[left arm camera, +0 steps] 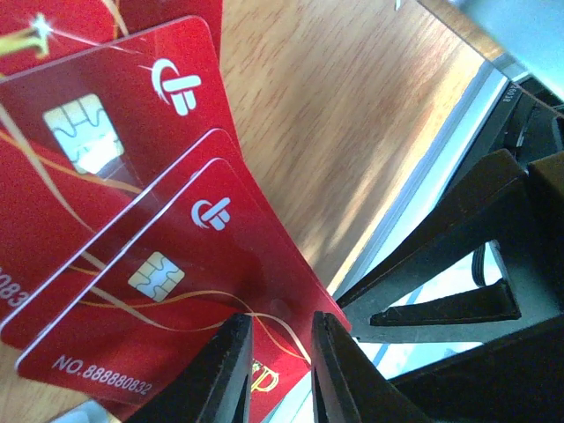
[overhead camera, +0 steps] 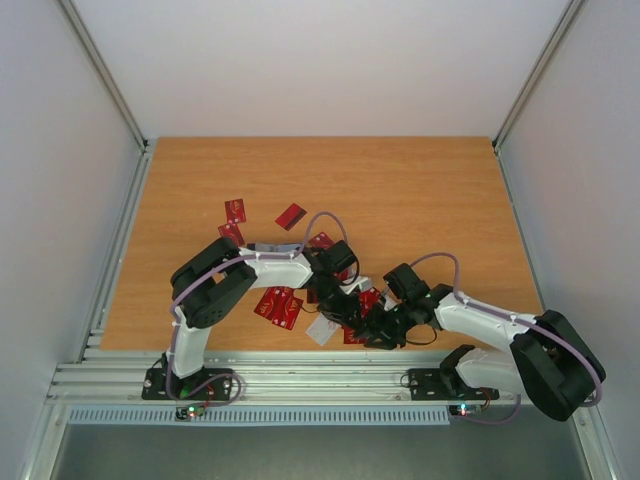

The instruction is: Put the credit cards into the card holder

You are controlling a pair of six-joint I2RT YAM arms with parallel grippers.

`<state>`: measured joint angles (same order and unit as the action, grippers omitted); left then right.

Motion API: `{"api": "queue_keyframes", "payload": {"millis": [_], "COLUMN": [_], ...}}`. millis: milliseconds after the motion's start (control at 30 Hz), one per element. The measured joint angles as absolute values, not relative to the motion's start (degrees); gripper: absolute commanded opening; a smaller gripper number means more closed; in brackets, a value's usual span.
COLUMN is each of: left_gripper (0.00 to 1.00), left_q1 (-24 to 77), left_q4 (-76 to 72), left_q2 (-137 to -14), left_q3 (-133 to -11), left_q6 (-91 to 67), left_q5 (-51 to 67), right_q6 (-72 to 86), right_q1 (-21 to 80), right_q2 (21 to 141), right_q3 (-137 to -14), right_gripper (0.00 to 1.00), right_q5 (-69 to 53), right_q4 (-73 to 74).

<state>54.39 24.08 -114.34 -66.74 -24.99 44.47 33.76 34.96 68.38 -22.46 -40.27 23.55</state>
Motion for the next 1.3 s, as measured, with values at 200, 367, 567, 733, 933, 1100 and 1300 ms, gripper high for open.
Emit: {"api": "queue_keyframes", "payload": {"millis": [200, 367, 567, 733, 933, 1100, 1300], "left_gripper": [0.22, 0.22, 0.22, 0.22, 0.22, 0.27, 0.43], "left_q1": [54.02, 53.25, 50.96, 49.19, 48.42, 47.64, 44.66], "left_q4": [22.35, 20.49, 16.40, 12.99, 11.44, 10.90, 12.16], "left_q2": [-114.24, -112.44, -110.17, -109.01, -108.75, -107.48, -100.62], "left_q3": [-66.04, -64.27, -60.58, -57.95, -57.14, -56.42, -55.27], "left_q6": [-25.71, -26.94, -29.85, -32.38, -33.93, -34.59, -35.68], "left_q5": [45.80, 46.15, 48.23, 49.87, 50.19, 49.78, 48.97], "right_q6": [33.87, 33.80, 33.47, 33.32, 32.93, 32.01, 30.83], "right_q1": [34.98, 34.98, 34.94, 34.94, 34.94, 35.00, 34.98], "right_q2": [66.74, 65.84, 65.84, 66.96, 69.47, 70.24, 68.27], "right_q3": [-22.46, -22.46, -22.72, -23.42, -25.28, -26.96, -29.36], "right_gripper": [0.31, 0.21, 0.09, 0.03, 0.01, 0.01, 0.01], "right_q5": [-39.57, -39.46, -38.72, -38.39, -38.06, -37.52, -36.49], "right_q4": [23.66, 22.59, 19.59, 18.02, 18.17, 19.40, 19.68]}}
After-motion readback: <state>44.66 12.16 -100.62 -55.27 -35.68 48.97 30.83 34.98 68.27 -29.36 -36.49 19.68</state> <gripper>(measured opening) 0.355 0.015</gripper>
